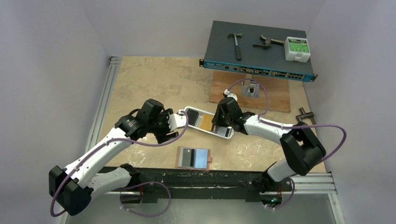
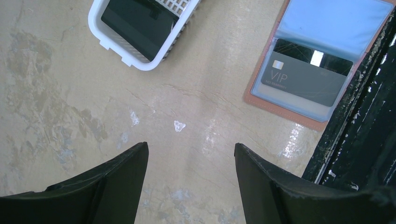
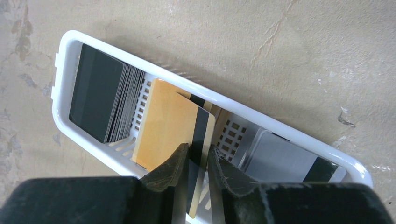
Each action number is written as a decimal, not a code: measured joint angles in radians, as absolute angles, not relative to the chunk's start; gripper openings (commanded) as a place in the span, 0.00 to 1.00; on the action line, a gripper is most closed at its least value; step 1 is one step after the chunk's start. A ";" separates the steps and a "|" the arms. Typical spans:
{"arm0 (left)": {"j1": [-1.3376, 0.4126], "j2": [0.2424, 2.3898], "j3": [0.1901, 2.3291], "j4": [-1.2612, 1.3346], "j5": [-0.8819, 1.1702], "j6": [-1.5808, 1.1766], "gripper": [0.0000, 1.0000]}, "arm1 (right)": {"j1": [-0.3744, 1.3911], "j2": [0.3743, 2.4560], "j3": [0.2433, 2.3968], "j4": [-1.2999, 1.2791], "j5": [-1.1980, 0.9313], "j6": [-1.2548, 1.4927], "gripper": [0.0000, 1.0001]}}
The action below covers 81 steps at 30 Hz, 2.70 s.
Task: Put the credit cards into the card holder
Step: Pick up the credit card from the storage box.
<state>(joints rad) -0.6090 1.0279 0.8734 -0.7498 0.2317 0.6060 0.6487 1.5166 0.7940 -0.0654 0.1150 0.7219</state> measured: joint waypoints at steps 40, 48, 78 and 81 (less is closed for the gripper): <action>-0.437 0.988 0.878 -0.757 0.397 0.532 1.00 | 0.649 1.106 0.797 -0.141 -0.278 0.530 0.00; -0.415 0.997 0.893 -0.757 0.436 0.516 1.00 | 0.649 1.034 0.797 -0.174 -0.312 0.531 0.00; -0.331 1.065 0.943 -0.611 1.073 0.033 0.98 | 0.653 0.975 0.606 0.259 -0.589 0.768 0.00; -0.315 1.079 0.911 -0.506 1.124 -0.099 0.86 | 0.684 0.992 0.605 0.343 -0.556 0.797 0.00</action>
<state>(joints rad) -0.3145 1.0790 0.9108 -0.5060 1.1244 -0.0986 0.6838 0.9916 0.6048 0.3428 -0.5556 0.7971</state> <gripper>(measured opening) 0.962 0.004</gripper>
